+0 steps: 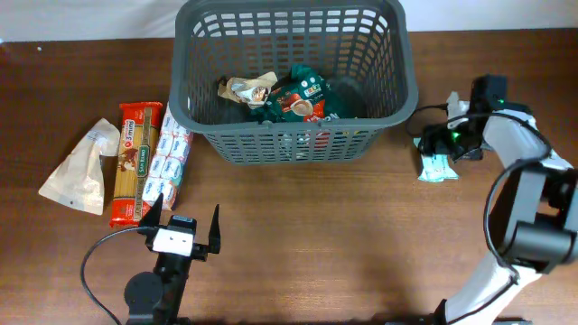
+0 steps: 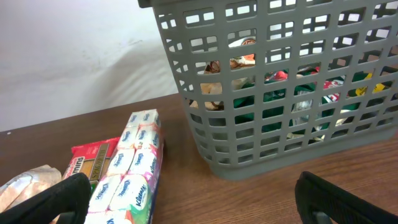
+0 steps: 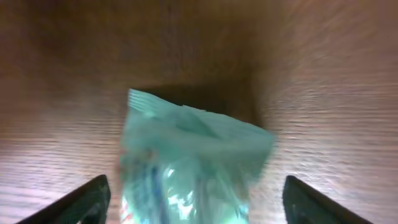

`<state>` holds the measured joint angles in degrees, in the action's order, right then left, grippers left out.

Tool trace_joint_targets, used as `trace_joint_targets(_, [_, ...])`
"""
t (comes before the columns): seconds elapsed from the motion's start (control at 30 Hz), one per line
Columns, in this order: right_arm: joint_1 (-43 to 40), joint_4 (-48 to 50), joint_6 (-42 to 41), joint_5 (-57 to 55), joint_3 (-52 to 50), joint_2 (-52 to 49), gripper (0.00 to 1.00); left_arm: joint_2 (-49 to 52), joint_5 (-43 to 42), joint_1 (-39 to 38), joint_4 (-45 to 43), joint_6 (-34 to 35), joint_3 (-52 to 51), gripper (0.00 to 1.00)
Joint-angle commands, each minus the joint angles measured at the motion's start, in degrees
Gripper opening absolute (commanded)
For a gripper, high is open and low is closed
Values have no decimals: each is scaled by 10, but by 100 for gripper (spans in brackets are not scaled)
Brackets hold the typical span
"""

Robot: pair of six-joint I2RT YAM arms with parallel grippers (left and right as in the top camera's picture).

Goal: Pack container
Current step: 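Grasp the light-blue wipes pack with the right gripper, then carry the wipes pack into the basket and release it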

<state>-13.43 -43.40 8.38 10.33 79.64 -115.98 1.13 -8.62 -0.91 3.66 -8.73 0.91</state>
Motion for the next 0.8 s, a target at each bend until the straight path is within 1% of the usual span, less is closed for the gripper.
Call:
trace_joint_targets(0.0, [4,3,-15,11,-5,-26,75,-1,-6,-3,0,3,-4,99])
trace_joint_targets(0.07, [3,7,-21,11,-5,-32,57,-1,-6,-3,0,3,-4,99])
trace_joint_targets(0.1, [3,10,-30,11,-5,-32,43,-1,-6,-3,0,3,-4,99])
trace_joint_targets(0.17, [3,14,-44,13,-3,-32,23,-1,-6,-3,0,3,-4,99])
trace_joint_targets(0.2, [3,12,-49,13,1,-29,18,-1,-6,-3,0,3,-4,99])
trace_joint_targets(0.33, [2,-28,-59,18,58,-7,4,-1,-6,-3,0,3,-4,99])
trace_joint_targets(0.47, [3,-106,-59,19,201,26,3,-1,-6,-3,0,3,-4,99])
trace_joint_targets(0.6, [16,-181,-81,40,400,47,4,-1,-6,-3,0,3,-4,99])
trace_joint_targets(0.7, [50,-215,-78,45,554,51,4,-1,-6,-3,0,3,-4,99])
trace_joint_targets(0.77, [86,-224,-64,45,634,50,4,-1,-6,-3,0,3,-4,99])
